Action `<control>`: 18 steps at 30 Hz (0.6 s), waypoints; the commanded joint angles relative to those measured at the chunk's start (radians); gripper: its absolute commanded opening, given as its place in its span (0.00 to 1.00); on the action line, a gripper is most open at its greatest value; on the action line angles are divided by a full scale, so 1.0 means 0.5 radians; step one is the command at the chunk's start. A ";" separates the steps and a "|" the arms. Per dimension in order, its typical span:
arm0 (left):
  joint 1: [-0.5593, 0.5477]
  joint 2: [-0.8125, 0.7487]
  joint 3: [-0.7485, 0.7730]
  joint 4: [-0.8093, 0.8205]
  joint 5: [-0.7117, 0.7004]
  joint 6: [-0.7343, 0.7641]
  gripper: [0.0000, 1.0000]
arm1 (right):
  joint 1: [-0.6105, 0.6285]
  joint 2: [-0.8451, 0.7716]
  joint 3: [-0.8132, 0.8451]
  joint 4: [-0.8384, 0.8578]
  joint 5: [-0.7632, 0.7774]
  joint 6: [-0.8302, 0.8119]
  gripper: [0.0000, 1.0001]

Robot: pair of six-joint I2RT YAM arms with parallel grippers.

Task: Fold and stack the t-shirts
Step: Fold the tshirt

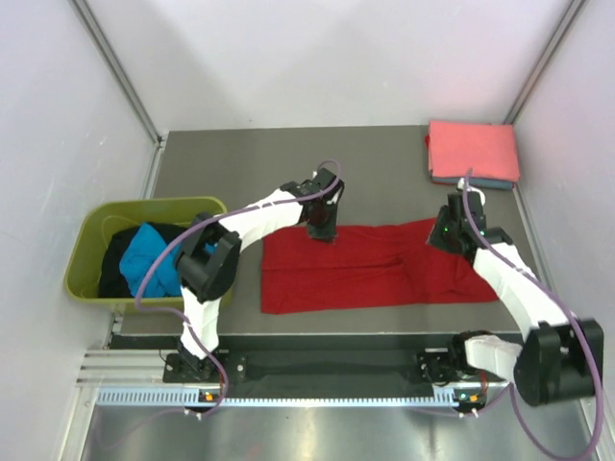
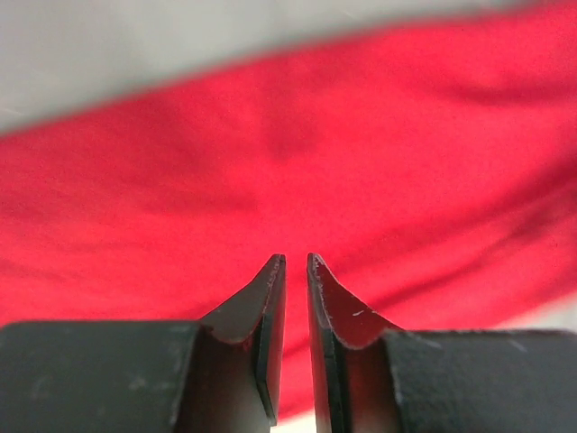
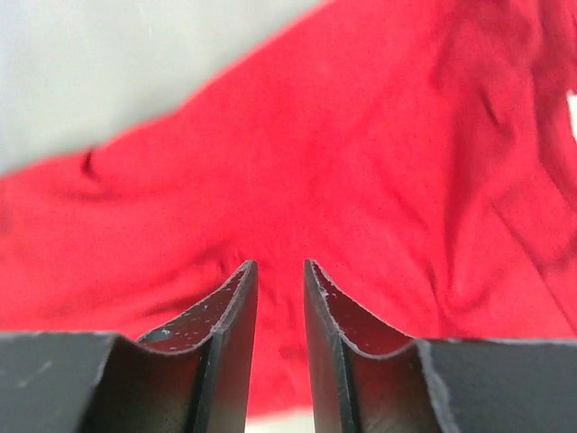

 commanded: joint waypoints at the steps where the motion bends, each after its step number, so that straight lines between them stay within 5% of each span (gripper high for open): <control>1: 0.092 0.098 0.145 -0.177 -0.215 -0.015 0.20 | 0.021 0.281 0.129 0.406 -0.029 -0.046 0.27; 13: 0.488 0.062 0.311 -0.662 -0.393 0.323 0.32 | 0.006 0.549 0.448 0.239 0.137 -0.080 0.32; 18: 0.577 0.120 0.293 -0.736 -0.451 0.372 0.33 | -0.236 0.555 0.552 0.186 0.108 -0.298 0.45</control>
